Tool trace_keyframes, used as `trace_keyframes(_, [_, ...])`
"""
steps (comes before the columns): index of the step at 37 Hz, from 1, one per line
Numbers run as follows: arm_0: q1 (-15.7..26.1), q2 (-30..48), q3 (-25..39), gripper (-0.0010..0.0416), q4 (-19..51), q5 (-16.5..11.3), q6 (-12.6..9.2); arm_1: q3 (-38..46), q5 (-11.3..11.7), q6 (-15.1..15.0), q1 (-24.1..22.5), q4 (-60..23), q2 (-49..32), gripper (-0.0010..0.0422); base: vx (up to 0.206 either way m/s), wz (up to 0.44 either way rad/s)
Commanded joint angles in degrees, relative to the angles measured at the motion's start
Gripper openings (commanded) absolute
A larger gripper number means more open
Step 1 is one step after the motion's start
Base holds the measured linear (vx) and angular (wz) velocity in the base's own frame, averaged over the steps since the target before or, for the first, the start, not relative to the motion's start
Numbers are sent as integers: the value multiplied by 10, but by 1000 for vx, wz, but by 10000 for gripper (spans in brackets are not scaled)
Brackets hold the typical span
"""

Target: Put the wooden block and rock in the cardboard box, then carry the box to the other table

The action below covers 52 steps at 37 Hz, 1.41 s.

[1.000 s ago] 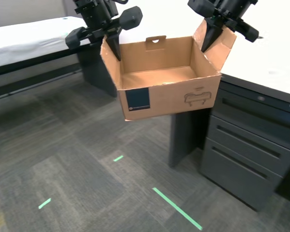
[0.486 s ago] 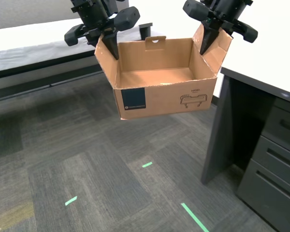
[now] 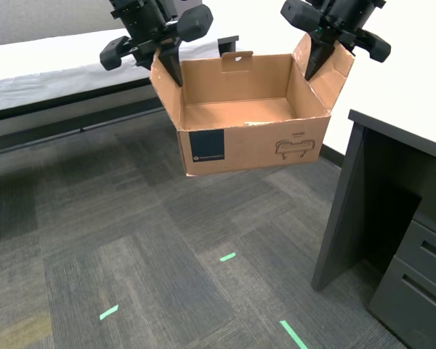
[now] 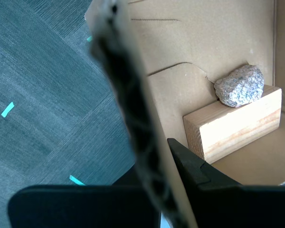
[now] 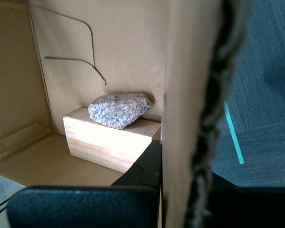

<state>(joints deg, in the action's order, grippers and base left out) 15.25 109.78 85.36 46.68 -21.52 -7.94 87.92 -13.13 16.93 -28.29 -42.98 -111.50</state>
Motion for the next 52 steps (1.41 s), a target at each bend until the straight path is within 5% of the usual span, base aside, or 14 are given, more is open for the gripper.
trace_keyframes(1, [-7,0,1,-1,-8,-9,5,1,-12,5,-1,8,1,-1,91,-62])
trace_keyframes(14, [-36,0,1,-1,-11,-9,7,1,-12,5,-1,13,1,-1,97,-60])
trace_keyframes(52, [-35,0,1,-1,-10,-9,7,1,-8,22,-1,11,1,-1,148,36])
